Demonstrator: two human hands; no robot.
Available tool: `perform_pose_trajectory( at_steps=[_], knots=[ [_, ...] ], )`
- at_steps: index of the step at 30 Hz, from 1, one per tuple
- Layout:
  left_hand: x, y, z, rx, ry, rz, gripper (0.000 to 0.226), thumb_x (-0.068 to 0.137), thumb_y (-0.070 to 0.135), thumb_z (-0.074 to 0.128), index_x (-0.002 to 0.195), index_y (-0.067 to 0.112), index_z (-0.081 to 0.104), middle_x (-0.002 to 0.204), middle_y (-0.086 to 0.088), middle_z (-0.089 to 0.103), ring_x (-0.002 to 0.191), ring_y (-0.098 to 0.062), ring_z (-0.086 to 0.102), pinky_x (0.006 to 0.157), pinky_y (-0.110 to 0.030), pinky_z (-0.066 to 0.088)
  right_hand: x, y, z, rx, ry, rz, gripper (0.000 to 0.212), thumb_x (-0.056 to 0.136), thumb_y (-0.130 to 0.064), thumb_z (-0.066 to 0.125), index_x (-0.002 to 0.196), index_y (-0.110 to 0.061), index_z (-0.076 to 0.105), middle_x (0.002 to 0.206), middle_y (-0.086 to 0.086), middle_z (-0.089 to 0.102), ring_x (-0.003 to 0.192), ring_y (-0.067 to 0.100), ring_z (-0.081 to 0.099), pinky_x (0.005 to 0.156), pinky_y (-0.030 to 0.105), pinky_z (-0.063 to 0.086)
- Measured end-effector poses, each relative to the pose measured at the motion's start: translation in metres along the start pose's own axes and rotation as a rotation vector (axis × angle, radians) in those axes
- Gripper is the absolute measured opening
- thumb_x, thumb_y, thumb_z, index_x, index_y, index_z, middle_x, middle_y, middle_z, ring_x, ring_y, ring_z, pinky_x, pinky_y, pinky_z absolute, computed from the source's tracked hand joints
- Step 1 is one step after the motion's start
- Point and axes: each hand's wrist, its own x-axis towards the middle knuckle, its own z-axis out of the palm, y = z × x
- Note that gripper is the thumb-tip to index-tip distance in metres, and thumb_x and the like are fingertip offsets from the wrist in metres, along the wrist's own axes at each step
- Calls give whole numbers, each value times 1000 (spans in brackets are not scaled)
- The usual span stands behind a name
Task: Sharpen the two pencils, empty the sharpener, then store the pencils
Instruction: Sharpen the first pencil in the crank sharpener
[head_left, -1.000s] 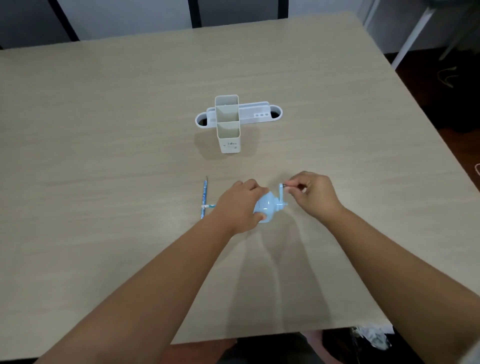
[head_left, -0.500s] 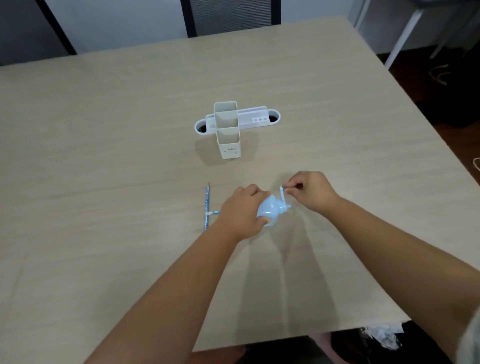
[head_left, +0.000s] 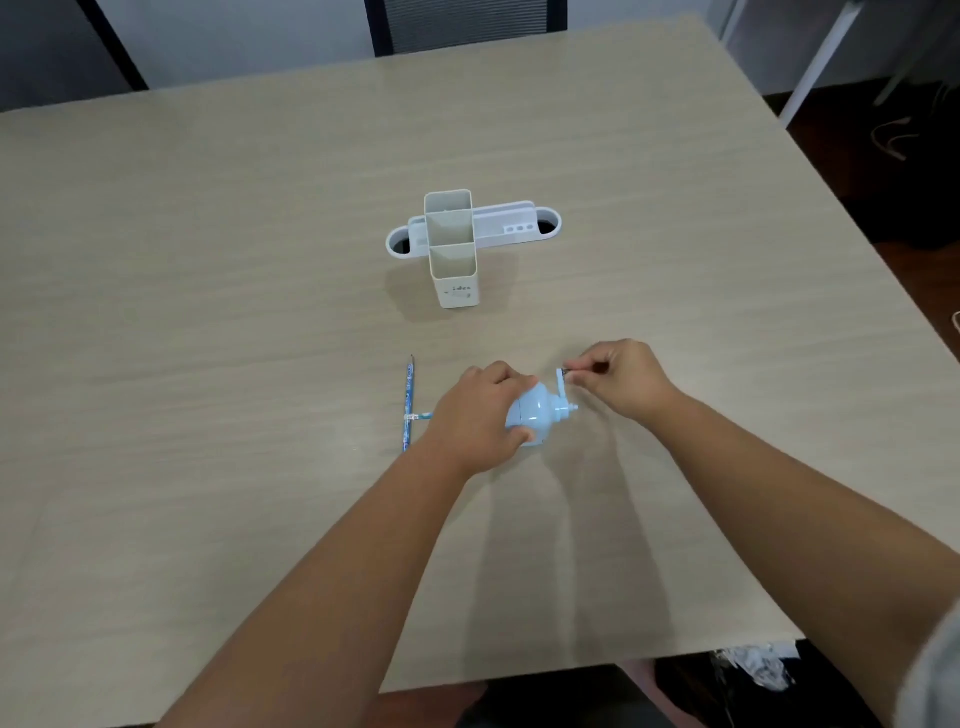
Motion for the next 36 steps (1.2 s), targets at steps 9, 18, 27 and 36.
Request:
perform_pose_trajectory(
  at_steps=[9,18,27,36],
  knots=[
    [0,-1,0,-36,11,-19,63,75,32,70,134,27,49,126,6,54,107,-24,48,92,-37,47,-76,13,5,62,-54,8,11,72,-10,77,77,-20,74,76,-8,71,64,-5,59,64,9,45],
    [0,2,0,8,-7,-23,63,77,33,68,136,26,46,128,4,52,108,-25,46,92,-41,47,-7,8,14,-137,-22,-36,9,75,-5,69,81,-9,75,82,6,72,73,14,62,70,23,45],
    [2,0,0,32,-18,4,63,77,33,69,135,25,47,128,2,52,107,-27,47,93,-42,47,-41,-11,-14,60,21,-70,9,74,-12,77,83,-15,75,81,-3,72,74,5,64,75,14,50],
    [-1,0,6,-28,39,-33,64,74,32,71,133,25,49,124,2,53,107,-27,49,91,-41,48,-40,26,21,-211,-70,-44,13,78,0,64,82,-7,75,87,8,73,72,-1,62,62,0,36]
  ],
)
